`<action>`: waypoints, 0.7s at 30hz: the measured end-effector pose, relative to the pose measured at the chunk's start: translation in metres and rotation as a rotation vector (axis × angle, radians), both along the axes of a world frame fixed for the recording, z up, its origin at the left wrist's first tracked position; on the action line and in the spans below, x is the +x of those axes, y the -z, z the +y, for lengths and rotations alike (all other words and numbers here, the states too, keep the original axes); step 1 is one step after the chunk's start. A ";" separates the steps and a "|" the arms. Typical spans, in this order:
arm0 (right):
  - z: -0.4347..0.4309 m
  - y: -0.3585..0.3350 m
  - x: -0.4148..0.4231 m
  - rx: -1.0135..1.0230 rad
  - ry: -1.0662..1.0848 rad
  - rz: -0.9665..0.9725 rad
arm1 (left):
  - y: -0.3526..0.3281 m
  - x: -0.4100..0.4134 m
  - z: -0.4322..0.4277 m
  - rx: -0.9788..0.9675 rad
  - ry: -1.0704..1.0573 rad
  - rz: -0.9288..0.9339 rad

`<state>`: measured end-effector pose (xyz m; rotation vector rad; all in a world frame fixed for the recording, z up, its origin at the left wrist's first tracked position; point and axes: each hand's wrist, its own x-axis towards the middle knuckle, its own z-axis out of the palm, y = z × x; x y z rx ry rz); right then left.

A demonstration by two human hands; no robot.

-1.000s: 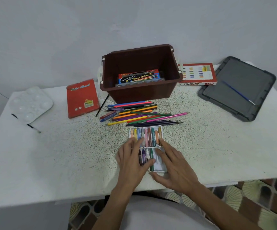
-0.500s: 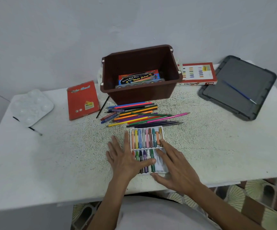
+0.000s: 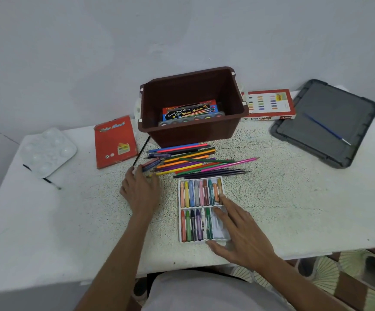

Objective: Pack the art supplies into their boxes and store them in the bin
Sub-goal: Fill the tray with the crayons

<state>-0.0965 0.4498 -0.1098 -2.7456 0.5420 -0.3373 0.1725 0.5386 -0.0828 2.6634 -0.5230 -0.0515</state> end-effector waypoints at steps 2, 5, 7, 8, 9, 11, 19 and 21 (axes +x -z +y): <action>0.000 0.000 0.000 0.000 0.000 0.009 | 0.001 0.008 0.000 0.040 0.017 -0.042; 0.000 -0.001 0.000 0.002 0.003 0.014 | 0.003 0.010 0.002 0.044 0.032 -0.114; 0.001 -0.001 0.000 0.001 0.003 0.017 | 0.003 0.010 0.004 0.034 0.031 -0.154; 0.000 -0.002 -0.001 0.000 0.004 0.020 | 0.002 0.011 0.005 0.033 0.033 -0.164; 0.000 -0.002 -0.001 -0.002 0.004 0.024 | 0.001 0.012 0.005 0.032 0.034 -0.165; 0.001 -0.002 0.000 -0.004 0.003 0.030 | -0.002 0.014 0.005 0.034 0.035 -0.156; 0.000 -0.004 0.001 0.009 0.005 0.053 | -0.011 0.020 0.005 0.082 0.044 -0.040; 0.000 -0.004 0.001 0.016 0.006 0.055 | -0.015 0.020 0.004 0.072 0.047 -0.009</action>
